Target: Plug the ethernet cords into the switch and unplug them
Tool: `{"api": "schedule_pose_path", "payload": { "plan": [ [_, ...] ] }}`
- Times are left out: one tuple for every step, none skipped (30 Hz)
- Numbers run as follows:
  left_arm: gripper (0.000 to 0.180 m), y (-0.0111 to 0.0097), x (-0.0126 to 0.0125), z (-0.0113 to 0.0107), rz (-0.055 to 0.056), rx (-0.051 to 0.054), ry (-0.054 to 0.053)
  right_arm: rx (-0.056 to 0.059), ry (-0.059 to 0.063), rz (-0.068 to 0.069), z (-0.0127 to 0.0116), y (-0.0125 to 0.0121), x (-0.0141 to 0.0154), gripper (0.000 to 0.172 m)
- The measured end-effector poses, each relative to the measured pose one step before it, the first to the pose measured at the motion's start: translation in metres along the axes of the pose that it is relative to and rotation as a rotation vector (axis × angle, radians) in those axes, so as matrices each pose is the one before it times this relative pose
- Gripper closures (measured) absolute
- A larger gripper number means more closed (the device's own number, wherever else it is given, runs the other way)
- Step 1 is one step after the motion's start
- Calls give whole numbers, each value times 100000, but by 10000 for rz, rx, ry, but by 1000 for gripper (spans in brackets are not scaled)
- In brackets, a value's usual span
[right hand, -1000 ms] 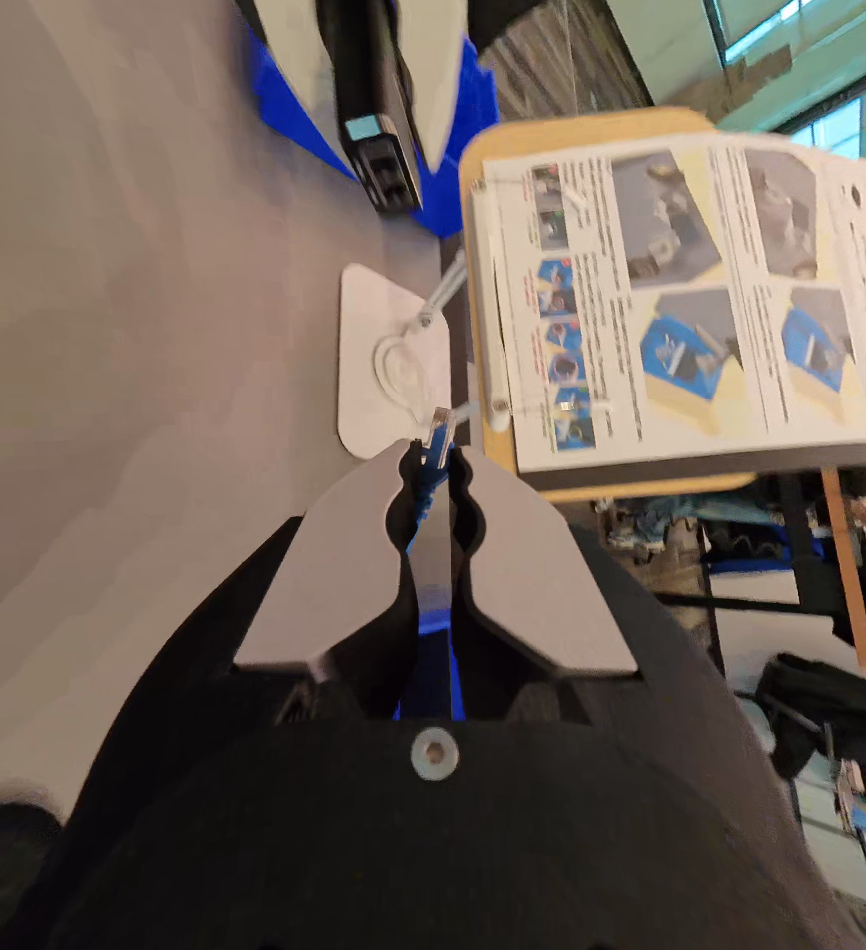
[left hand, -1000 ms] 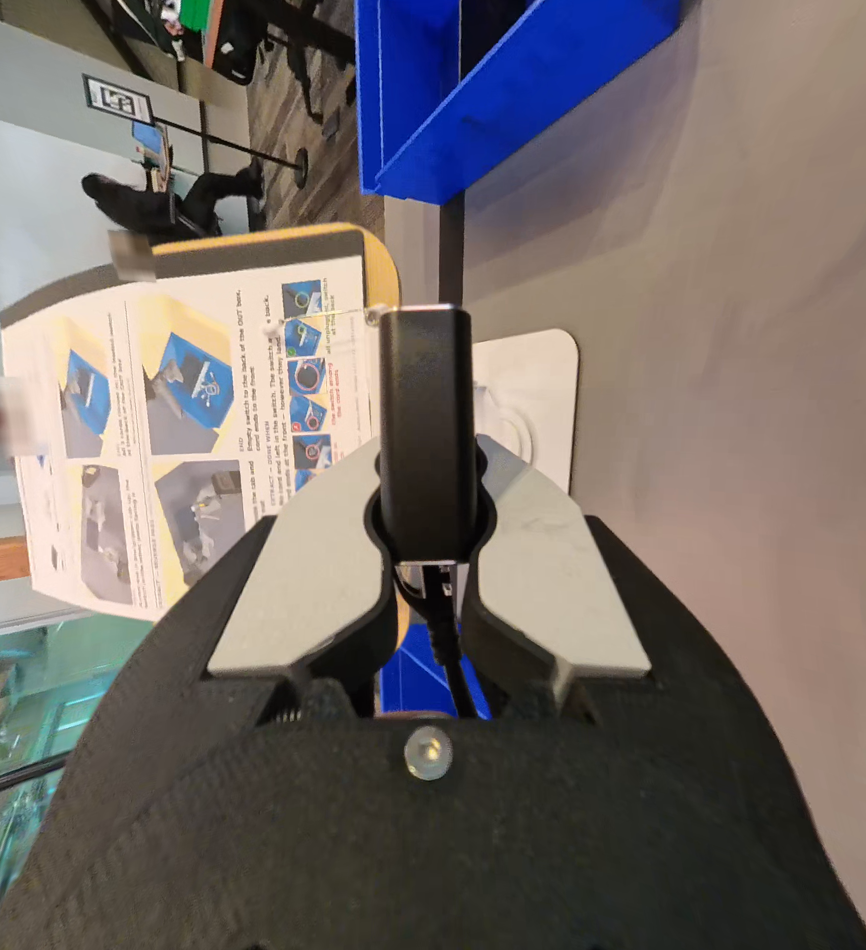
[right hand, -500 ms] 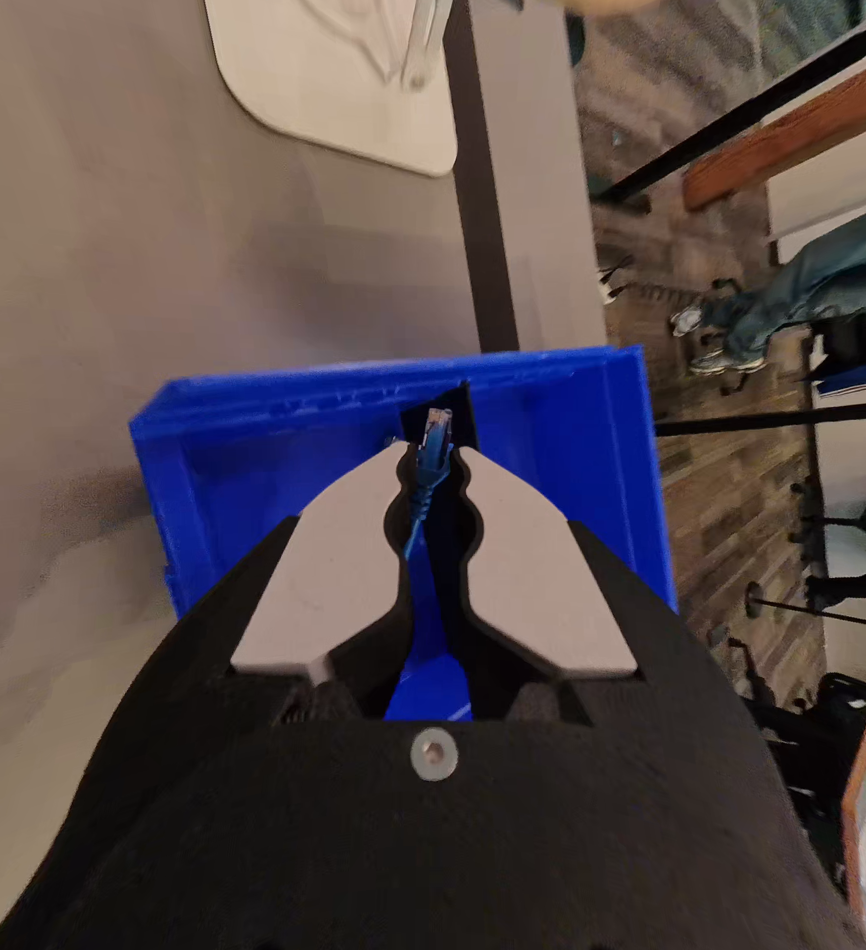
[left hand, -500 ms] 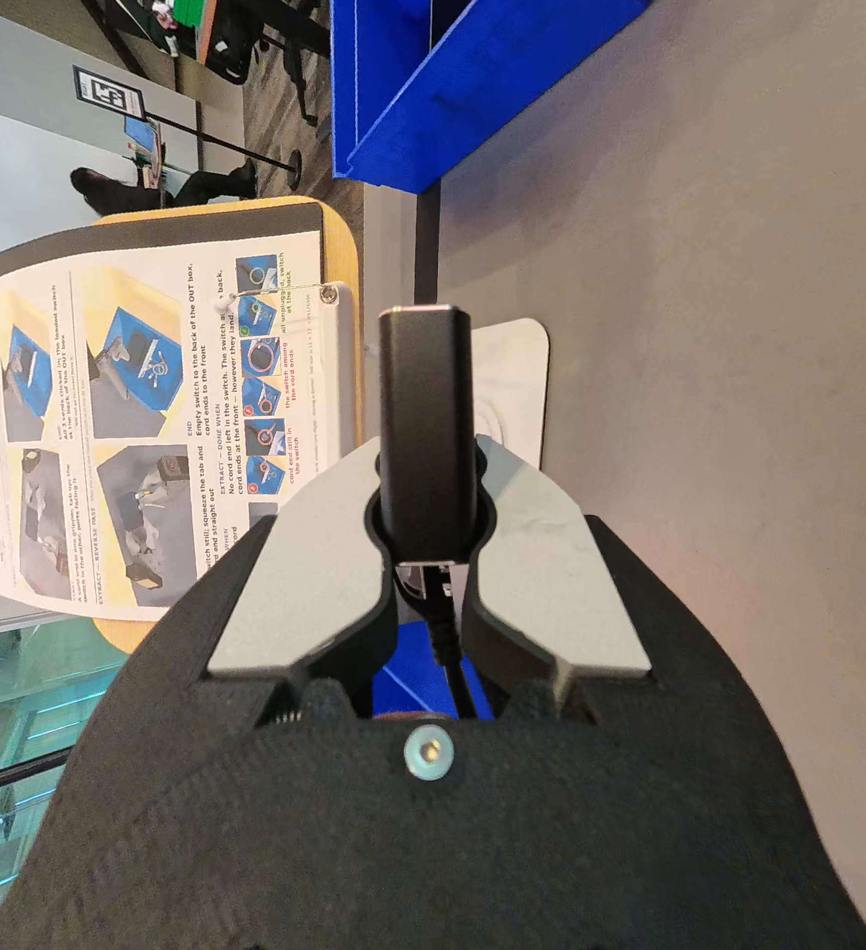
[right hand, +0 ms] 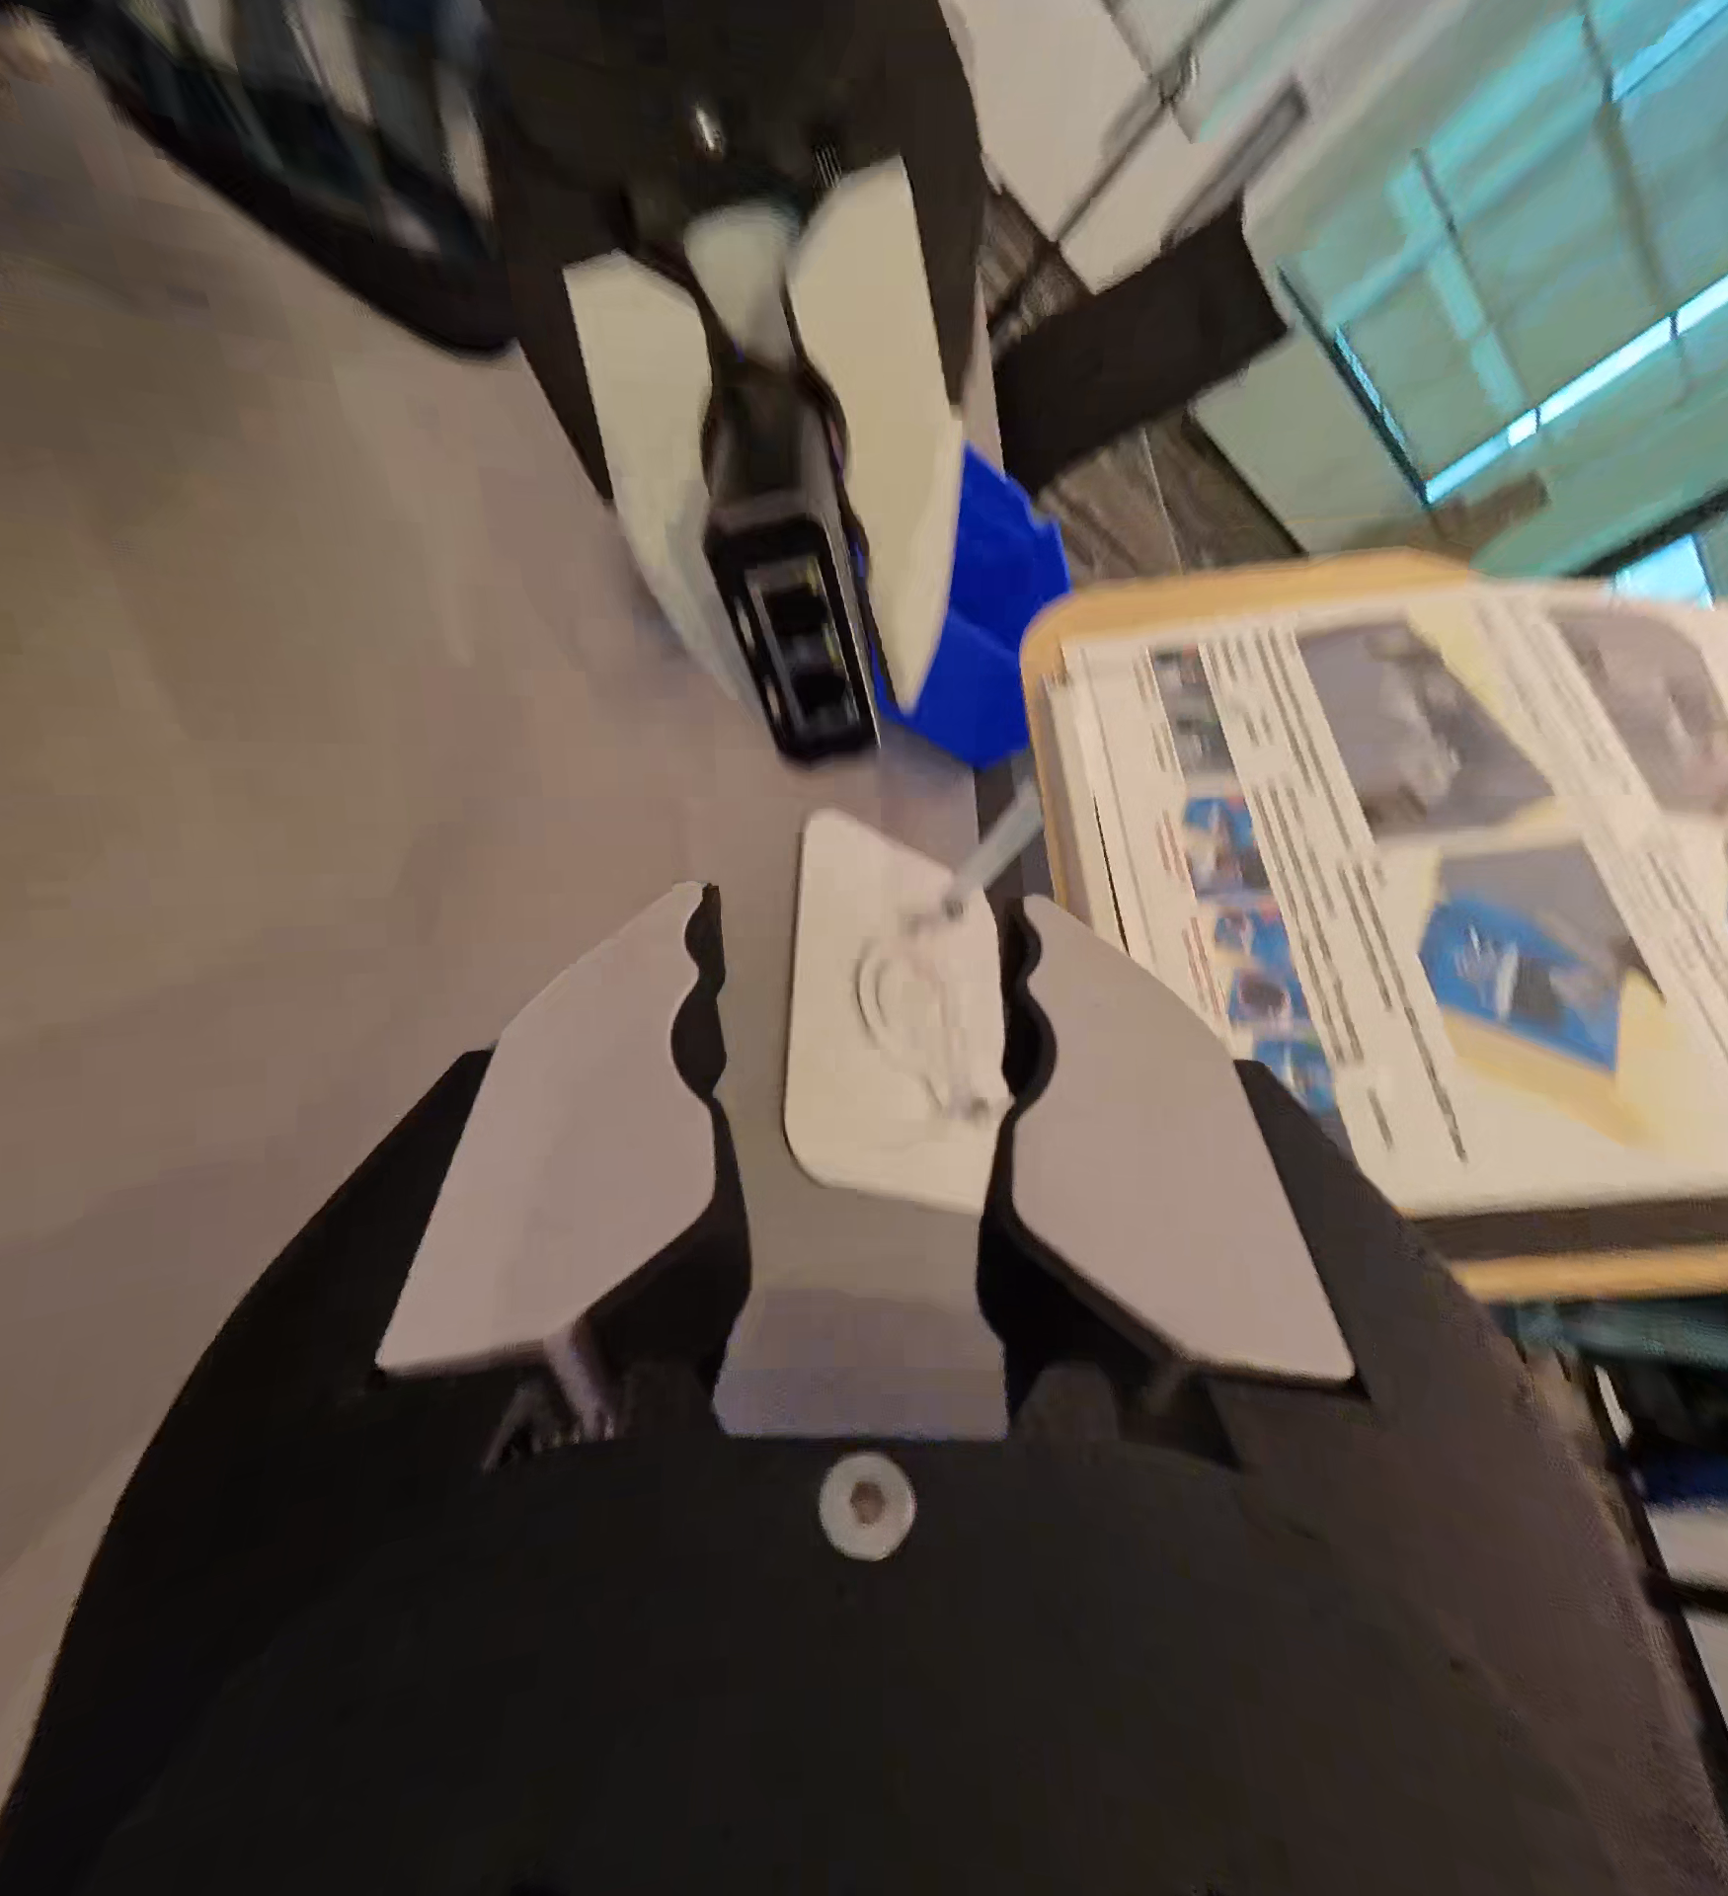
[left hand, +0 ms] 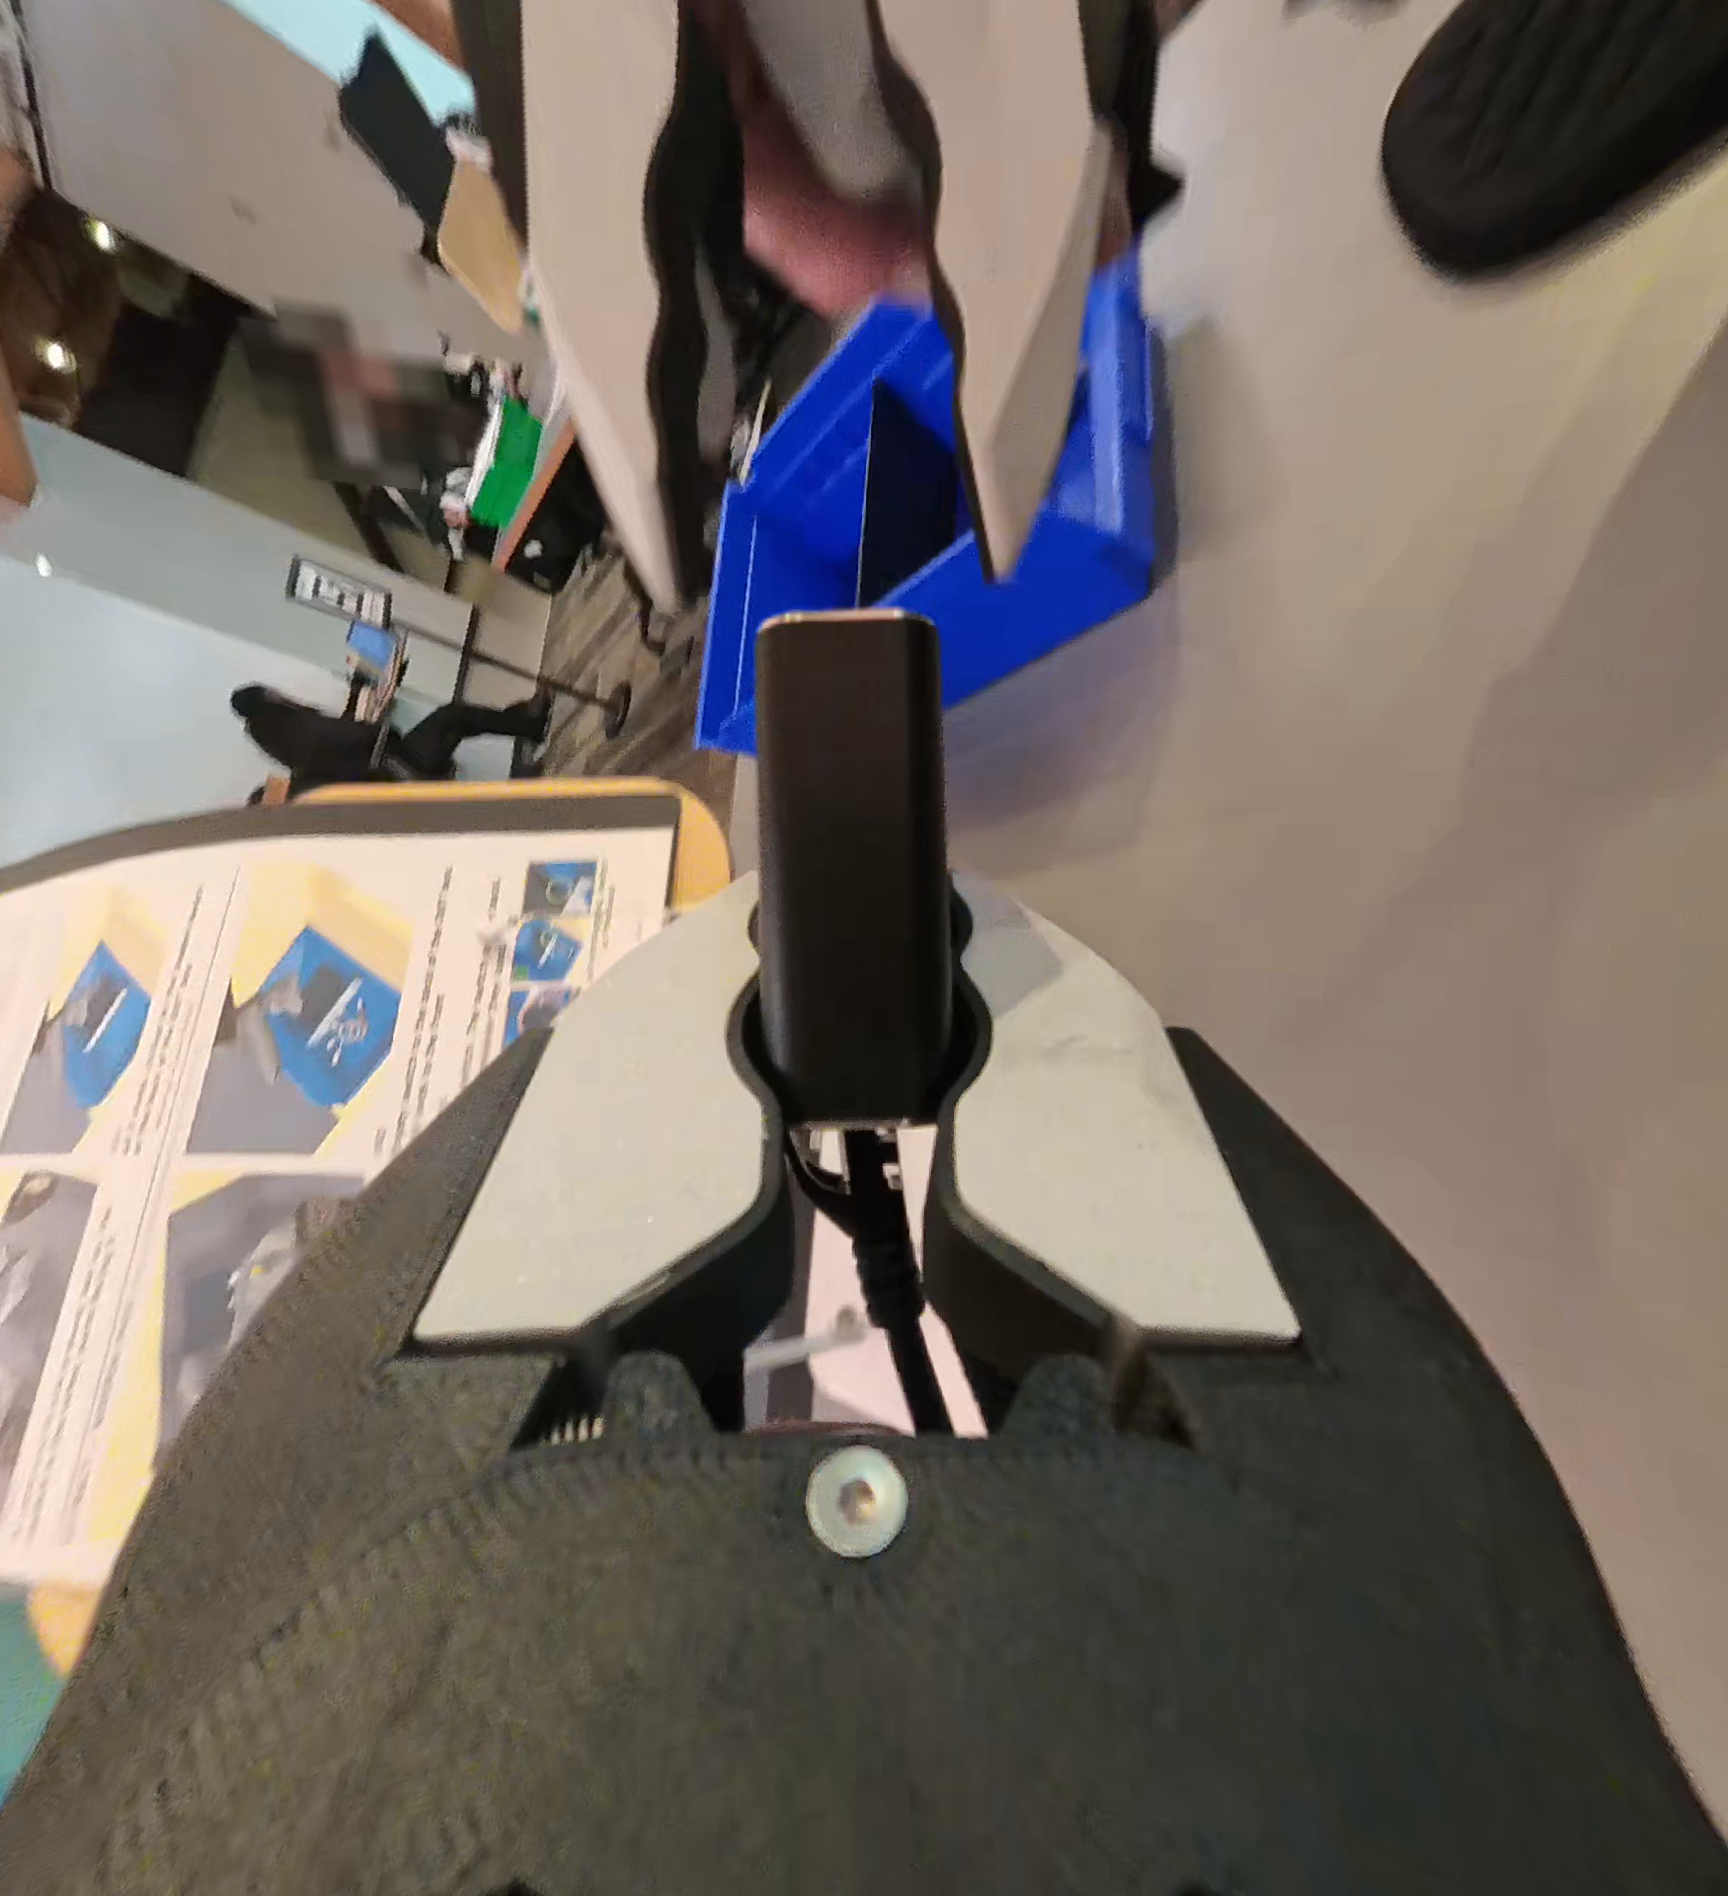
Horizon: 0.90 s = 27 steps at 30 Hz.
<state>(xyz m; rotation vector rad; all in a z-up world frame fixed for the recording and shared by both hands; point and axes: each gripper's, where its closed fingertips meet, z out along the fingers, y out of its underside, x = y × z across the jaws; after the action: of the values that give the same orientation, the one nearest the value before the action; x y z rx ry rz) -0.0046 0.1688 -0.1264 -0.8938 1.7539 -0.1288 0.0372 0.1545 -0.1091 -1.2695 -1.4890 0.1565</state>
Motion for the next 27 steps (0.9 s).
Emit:
{"api": "schedule_pose_path", "payload": {
  "plan": [
    [154, -787, 304, -63, -94, 366, 220, 416, -152, -52, 763, -1357, -472, 117],
    [154, -710, 212, -43, -52, 334, 140, 323, -90, -15, 624, -1039, -258, 117],
    [154, -560, 5, -22, -40, 249, -17, 294, -77, -22, 465, -840, -185, 120],
    [154, -394, 74, -3, -61, 169, 66, 313, -130, -82, 338, -806, -294, 126],
    [154, -262, 44, -30, -80, 107, 77, 190, -52, -129, 221, -616, -195, 132],
    [154, -234, -275, -155, -62, 167, -127, 60, -59, -111, 166, -385, -175, 138],
    [155, -197, -139, -198, -149, 181, 23, 25, -10, -60, 92, -323, -101, 147],
    [155, -222, 92, -182, -209, 222, 181, 12, 115, -77, 29, -318, 71, 147],
    [154, -201, 60, -139, -153, 201, 90, -54, 38, -33, 17, -248, 1, 148],
    [154, -114, -97, -111, 12, 152, -118, -122, 7, 16, 15, -204, 24, 148],
    [154, -91, -68, -118, 118, 121, -106, -167, 20, -37, 17, -168, 43, 148],
    [151, 129, -291, -129, 81, -28, -181, -314, 17, -21, 30, 18, 90, 148],
    [141, 388, -688, -247, 56, -190, -349, -483, 47, 41, -20, 258, 222, 148],
    [130, 607, -738, -332, 69, -309, -267, -511, 40, -35, -93, 338, 248, 148],
    [122, 621, -622, -334, 83, -380, -180, -514, -42, -34, -130, 314, 164, 148],
    [119, 301, -505, -326, 109, -247, -185, -569, -4, -2, -105, 310, 234, 148],
    [121, -6, -122, -268, 197, -112, -42, -725, 3, -105, -31, 365, 185, 148],
    [124, -25, 223, -76, 231, -212, 101, -709, -9, -138, 6, 216, 142, 148],
    [125, 68, 367, 154, 170, -328, 175, -507, -33, -81, 26, -142, 87, 148],
    [128, 79, 423, 268, 96, -284, 197, -399, -87, -78, 91, -293, 15, 148],
    [139, 191, 503, 344, 99, -278, 265, -335, -119, -51, 140, -309, -29, 148],
    [153, 247, 325, 269, 156, -250, 115, -276, -116, -11, 155, -307, -24, 147],
    [153, 162, -334, 92, -30, -91, -288, -225, 35, -53, 102, -256, 140, 148],
    [155, 54, -193, -121, -365, 71, -21, -162, 111, -38, 18, -145, 246, 149],
    [155, -154, -297, -282, -475, 273, -35, 131, 28, 144, -111, -408, 220, 149],
    [156, -355, -418, -404, -426, 488, -141, 397, 104, 300, -315, -701, 393, 148],
    [156, -346, -313, -411, -457, 459, -25, 535, 250, 199, -434, -788, 500, 144]
  ]
}}
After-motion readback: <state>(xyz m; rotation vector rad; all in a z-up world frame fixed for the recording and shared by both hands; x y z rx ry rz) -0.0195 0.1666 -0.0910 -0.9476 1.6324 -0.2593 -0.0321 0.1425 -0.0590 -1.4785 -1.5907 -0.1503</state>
